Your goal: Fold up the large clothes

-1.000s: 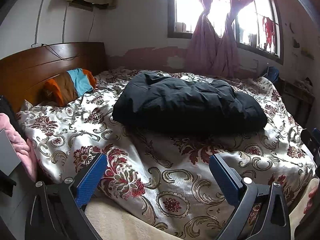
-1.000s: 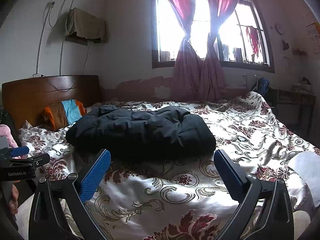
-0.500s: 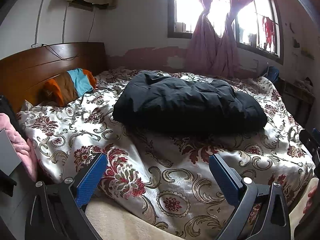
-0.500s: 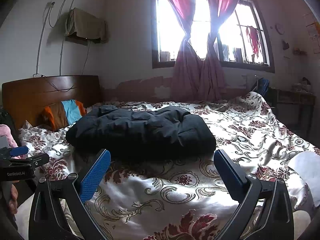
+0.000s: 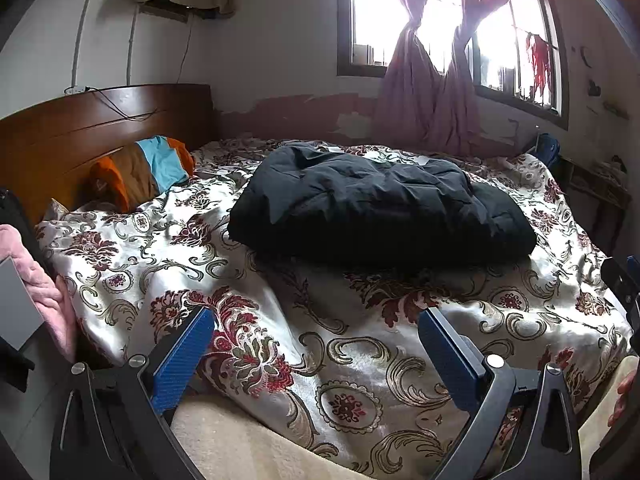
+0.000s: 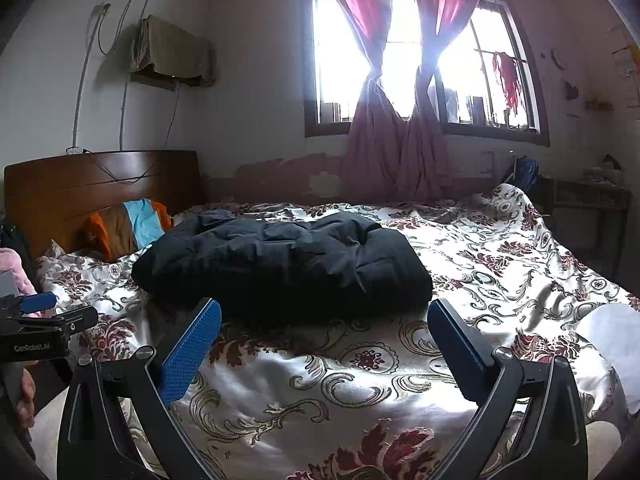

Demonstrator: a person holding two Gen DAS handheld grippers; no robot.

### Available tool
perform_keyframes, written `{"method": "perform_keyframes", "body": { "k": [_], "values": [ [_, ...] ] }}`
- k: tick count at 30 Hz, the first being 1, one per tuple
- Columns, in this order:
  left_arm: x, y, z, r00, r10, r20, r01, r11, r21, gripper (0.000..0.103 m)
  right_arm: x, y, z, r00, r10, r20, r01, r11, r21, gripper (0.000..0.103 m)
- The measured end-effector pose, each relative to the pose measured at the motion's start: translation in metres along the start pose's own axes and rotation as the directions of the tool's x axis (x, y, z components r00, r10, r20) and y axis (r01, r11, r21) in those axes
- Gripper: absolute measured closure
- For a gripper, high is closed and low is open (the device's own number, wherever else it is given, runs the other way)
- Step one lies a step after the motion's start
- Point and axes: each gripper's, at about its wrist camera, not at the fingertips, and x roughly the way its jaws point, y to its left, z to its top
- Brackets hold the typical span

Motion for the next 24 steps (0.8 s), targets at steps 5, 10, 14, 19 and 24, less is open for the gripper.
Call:
{"method": "perform_keyframes", "body": {
  "k": [5,10,14,19,24],
  "values": [
    [-0.0008,-0.0007,-0.0005,1.000,0.003,0.003,-0.003,1.000,0.000,0.000,-0.0001,-0.0002,0.0000,1.000,0.000,0.001,0.000,1.000,0.000,0.002],
    [-0.0007,0.0001,-0.0004,1.000,0.004,0.004,-0.004,1.000,0.001,0.000,-0.0001,-0.0002,-0.0001,1.000,0.000,0.001,0.000,1.000,-0.001,0.002],
    [-0.0008,0.0003,-0.0010,1.000,0.005,0.004,-0.005,1.000,0.000,0.000,-0.0002,-0.0001,-0.0004,1.000,-0.001,0.000,0.001,1.000,0.000,0.002],
    [-0.0012,0.0000,-0.0014,1.000,0.007,0.003,-0.007,1.000,-0.001,0.000,-0.0002,0.0000,-0.0002,1.000,0.001,0.001,-0.001,1.000,-0.001,0.002],
    [-0.0007,0.0007,-0.0014,1.000,0.005,0.003,-0.005,1.000,-0.002,0.000,-0.0005,-0.0003,-0.0014,1.000,0.001,0.000,-0.001,1.000,-0.001,0.002]
  ]
}}
